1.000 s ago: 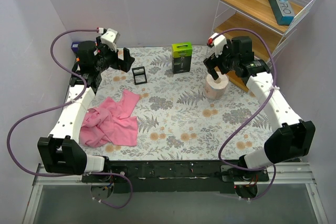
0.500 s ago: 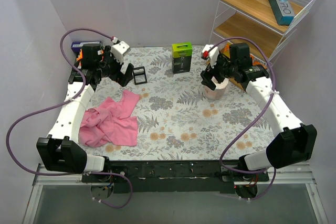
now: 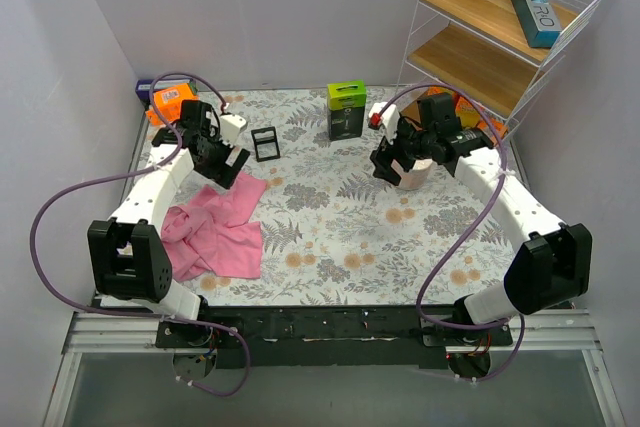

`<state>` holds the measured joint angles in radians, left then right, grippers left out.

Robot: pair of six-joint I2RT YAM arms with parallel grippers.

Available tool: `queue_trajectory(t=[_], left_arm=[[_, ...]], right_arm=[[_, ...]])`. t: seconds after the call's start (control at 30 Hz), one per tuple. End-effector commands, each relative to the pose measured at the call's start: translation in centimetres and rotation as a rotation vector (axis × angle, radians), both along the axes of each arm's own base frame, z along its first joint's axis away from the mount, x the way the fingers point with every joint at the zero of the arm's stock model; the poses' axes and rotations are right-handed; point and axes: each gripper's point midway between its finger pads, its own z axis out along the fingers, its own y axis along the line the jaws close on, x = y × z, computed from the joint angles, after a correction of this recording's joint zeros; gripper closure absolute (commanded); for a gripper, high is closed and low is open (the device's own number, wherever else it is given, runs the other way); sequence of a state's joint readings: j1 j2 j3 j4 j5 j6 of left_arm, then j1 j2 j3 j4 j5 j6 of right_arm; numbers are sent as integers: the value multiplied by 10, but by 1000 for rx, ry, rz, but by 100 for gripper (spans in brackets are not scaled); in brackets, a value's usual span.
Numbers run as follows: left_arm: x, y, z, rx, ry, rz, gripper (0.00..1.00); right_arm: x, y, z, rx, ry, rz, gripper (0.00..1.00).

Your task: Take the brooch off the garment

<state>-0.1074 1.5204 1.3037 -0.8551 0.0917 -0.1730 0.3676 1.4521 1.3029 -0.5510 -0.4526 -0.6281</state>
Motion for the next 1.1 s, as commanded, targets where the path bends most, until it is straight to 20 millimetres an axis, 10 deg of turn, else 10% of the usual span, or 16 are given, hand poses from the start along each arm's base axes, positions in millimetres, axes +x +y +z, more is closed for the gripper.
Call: queue_trajectory(t=[0.0,0.4,0.63,1.07], left_arm=[[-5,14,-8,47,5,79,8],[31,27,-26,17,62,219,16],[59,-8,-50,-173,130,140,24],[43,-43,-98,-315,280,142,59]], right_arm=[[-14,5,-4,7,-4,42,8],[-19,54,-31,-46,-70,260,26],[7,93,-22,19,-20,263,29],[-17,63,-37,-25,-29,179,29]])
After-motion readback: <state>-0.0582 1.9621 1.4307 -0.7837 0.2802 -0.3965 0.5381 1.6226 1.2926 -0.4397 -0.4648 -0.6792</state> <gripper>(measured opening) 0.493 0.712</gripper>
